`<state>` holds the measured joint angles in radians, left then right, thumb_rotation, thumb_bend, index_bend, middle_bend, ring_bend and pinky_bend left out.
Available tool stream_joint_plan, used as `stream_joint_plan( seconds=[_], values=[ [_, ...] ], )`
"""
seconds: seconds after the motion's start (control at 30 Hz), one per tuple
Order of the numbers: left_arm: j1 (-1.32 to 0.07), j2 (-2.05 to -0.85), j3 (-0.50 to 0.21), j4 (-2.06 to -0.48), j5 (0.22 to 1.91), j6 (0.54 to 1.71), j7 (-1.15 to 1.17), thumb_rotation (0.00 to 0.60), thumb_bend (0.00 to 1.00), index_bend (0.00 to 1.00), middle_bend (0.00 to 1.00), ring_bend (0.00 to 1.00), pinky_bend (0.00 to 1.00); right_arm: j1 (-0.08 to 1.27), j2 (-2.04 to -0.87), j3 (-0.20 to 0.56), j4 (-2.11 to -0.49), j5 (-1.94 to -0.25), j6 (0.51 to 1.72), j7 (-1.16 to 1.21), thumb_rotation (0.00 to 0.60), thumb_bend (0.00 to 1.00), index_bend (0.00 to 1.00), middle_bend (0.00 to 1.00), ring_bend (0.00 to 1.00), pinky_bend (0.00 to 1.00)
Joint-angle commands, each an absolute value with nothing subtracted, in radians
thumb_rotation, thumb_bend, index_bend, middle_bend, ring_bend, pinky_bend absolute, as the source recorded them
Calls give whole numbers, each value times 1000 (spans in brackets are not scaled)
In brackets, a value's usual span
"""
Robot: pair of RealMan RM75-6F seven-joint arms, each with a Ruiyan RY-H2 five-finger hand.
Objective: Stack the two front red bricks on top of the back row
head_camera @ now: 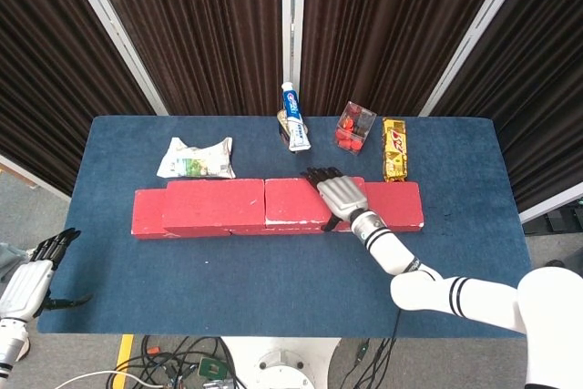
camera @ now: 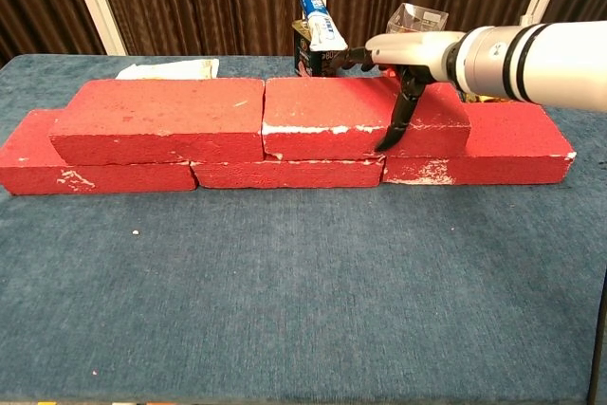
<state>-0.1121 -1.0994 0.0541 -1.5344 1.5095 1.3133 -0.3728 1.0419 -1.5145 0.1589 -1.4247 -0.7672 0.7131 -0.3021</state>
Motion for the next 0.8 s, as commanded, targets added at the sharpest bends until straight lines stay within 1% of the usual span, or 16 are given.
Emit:
stream_joint_plan(
  seconds=[0.03,0.17,0.27,0.37,0.4,0.5,0.6,0.73,0.8],
  values=[
    [-112,-1098,53,-1537,1511,1316,-370,600,1,0,0,0,0,1020,-1468,160,-1489,-799,752,-300,600,0,0,0,0,0],
    [-110,-1097,51,-1544,1515,1325,-367,600,1,0,0,0,0,961,-1360,142,-1632,-858,835,-302,600,0,0,0,0,0],
    [-108,-1097,49,-1550,1520,1338,-360,600,1,0,0,0,0,882,-1251,107,-1758,-936,932,-299,600,0,0,0,0,0],
    [-107,-1096,48,-1559,1535,1354,-353,600,1,0,0,0,0,779,-1150,42,-1846,-1037,1066,-325,600,0,0,0,0,0],
    [-106,-1096,47,-1562,1540,1361,-349,600,1,0,0,0,0,729,-1124,12,-1865,-1080,1136,-340,600,0,0,0,0,0],
    [-106,-1096,47,-1566,1549,1372,-334,600,1,0,0,0,0,611,-1092,-53,-1872,-1173,1282,-342,600,0,0,0,0,0],
    [-106,-1094,49,-1574,1556,1374,-316,600,0,0,0,0,0,470,-1084,-121,-1825,-1268,1426,-289,600,0,0,0,0,0],
    [-102,-1094,51,-1582,1564,1387,-297,600,0,0,0,0,0,318,-1123,-164,-1716,-1359,1591,-211,600,0,0,0,0,0],
    [-98,-1097,52,-1584,1564,1393,-289,600,0,0,0,0,0,261,-1144,-177,-1673,-1381,1639,-182,600,0,0,0,0,0]
  ],
)
